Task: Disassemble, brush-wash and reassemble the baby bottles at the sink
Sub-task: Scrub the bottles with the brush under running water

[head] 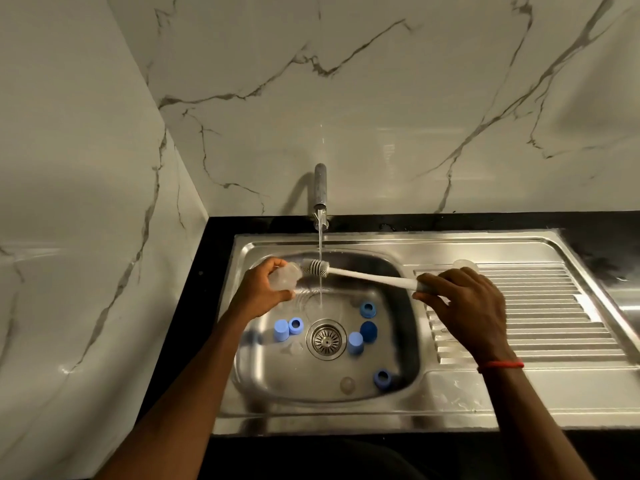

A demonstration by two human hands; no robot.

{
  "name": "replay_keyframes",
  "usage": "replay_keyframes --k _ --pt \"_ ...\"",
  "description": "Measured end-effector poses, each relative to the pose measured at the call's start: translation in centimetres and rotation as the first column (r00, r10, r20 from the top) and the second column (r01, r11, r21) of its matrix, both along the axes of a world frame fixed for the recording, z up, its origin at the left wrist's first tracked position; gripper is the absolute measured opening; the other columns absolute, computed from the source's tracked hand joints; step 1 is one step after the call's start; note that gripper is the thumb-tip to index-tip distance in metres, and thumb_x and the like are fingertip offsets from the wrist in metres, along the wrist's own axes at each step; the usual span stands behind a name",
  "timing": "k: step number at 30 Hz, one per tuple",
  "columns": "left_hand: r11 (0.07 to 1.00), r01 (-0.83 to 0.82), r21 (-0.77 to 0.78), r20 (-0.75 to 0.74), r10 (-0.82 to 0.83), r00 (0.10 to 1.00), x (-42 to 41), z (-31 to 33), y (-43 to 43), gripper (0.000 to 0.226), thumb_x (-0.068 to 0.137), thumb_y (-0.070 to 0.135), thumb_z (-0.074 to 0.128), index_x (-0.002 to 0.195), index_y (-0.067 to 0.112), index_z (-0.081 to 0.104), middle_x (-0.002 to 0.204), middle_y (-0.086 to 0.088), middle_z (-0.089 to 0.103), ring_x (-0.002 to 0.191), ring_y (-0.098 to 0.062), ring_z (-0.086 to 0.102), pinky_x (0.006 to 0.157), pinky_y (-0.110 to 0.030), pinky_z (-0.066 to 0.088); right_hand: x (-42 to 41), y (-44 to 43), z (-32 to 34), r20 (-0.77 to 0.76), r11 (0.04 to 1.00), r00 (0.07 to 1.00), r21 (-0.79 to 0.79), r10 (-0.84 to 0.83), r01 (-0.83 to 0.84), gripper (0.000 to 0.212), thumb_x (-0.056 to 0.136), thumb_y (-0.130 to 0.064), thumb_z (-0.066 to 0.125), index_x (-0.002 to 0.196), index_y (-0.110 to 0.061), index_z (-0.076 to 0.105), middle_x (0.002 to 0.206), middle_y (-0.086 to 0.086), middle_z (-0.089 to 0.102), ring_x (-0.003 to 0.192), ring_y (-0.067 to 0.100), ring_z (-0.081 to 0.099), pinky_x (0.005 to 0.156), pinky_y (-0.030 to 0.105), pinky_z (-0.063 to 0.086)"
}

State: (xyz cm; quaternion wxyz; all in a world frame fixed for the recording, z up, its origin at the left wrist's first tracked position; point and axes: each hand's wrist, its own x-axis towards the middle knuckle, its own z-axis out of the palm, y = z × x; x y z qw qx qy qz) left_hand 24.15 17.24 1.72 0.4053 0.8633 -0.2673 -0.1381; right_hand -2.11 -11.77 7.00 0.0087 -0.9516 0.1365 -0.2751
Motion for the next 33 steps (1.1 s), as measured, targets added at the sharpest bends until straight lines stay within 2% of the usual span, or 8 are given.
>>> replay_keyframes --k 2,7,12,15,17,22,27,33 --pt "0.995 -0.095 -0.028 -0.054 0.094 0.994 0.3 -0.5 -0.2 0.06 0.063 0.021 0.094 0.112 0.025 0.059 0.106 0.008 0.064 0.094 -0.013 0.06 0.072 -0.013 0.044 -0.5 -0.4 0.1 0.029 0.989 0.997 0.131 -0.073 0.069 0.029 0.082 -0.047 0.077 0.102 -0.026 0.077 0.079 -0.004 0.067 0.073 0.02 0.061 0.057 0.027 0.042" --pt "0.979 -0.143 -0.147 -0.229 0.107 0.968 0.1 -1.5 -2.5 0.069 0.048 0.056 0.089 0.107 0.036 0.06 0.107 0.008 0.071 0.097 -0.015 0.068 0.081 -0.034 0.058 0.1 0.6 -0.7 -0.032 0.884 0.971 0.408 -0.236 0.228 0.031 0.079 -0.047 0.079 0.102 -0.026 0.077 0.077 -0.002 0.071 0.064 0.018 0.063 0.054 0.023 0.04" --pt "0.972 -0.144 -0.184 -0.279 0.089 0.956 -0.2 -1.8 -6.3 0.064 0.064 0.046 0.089 0.119 0.029 0.061 0.114 0.004 0.069 0.102 -0.02 0.065 0.084 -0.043 0.058 2.0 5.0 -2.6 0.049 0.455 0.946 0.884 -0.321 0.109 0.011 0.092 -0.039 0.067 0.085 -0.032 0.072 0.069 -0.008 0.07 0.066 0.009 0.066 0.059 0.022 0.052" --pt "0.977 -0.122 -0.173 -0.299 0.065 0.952 0.3 -2.2 -8.0 0.059 0.074 0.032 0.087 0.126 0.029 0.059 0.119 0.002 0.067 0.106 -0.022 0.063 0.088 -0.046 0.057 3.1 7.3 -4.5 0.025 0.244 0.942 0.968 -0.335 0.061 0.028 0.096 -0.044 0.06 0.085 -0.02 0.071 0.067 0.001 0.066 0.06 0.013 0.059 0.054 0.025 0.048" --pt "0.981 -0.098 -0.17 -0.307 0.042 0.951 0.6 -2.3 -8.8 0.06 0.075 0.028 0.087 0.129 0.028 0.06 0.119 0.001 0.067 0.108 -0.023 0.063 0.089 -0.045 0.057 3.5 8.0 -5.3 -0.013 0.172 0.944 0.982 -0.329 0.074 0.032 0.096 -0.047 0.059 0.088 -0.019 0.071 0.07 0.002 0.068 0.061 0.014 0.059 0.054 0.027 0.049" --pt "0.947 -0.223 -0.233 -0.371 0.126 0.92 1.4 -2.6 -9.5 0.058 0.074 0.018 0.087 0.124 0.034 0.062 0.118 0.002 0.068 0.11 -0.022 0.065 0.088 -0.048 0.059 4.1 9.4 -5.8 -0.034 0.153 0.961 0.985 -0.276 0.079 0.022 0.094 -0.042 0.06 0.09 -0.023 0.071 0.073 0.004 0.068 0.06 0.009 0.058 0.052 0.021 0.048" --pt "0.961 -0.155 -0.227 -0.222 0.104 0.969 2.1 -2.7 -9.0 0.066 0.07 0.009 0.088 0.13 0.026 0.064 0.121 0.005 0.066 0.105 -0.008 0.061 0.076 -0.01 0.052 4.6 9.4 -6.7 -0.056 0.15 0.95 0.983 -0.309 0.106 0.02 0.095 -0.041 0.059 0.091 -0.025 0.07 0.074 0.001 0.068 0.061 0.011 0.06 0.052 0.021 0.05" --pt "0.962 -0.091 -0.256 -0.228 0.032 0.973 2.8 -2.3 -9.8 0.068 0.068 0.01 0.09 0.13 0.021 0.066 0.124 0.005 0.066 0.112 -0.012 0.061 0.086 -0.013 0.05 4.9 8.8 -7.1 -0.063 0.148 0.942 0.982 -0.328 0.118 0.019 0.097 -0.039 0.059 0.096 -0.023 0.07 0.075 0.001 0.069 0.062 0.009 0.061 0.053 0.018 0.051"
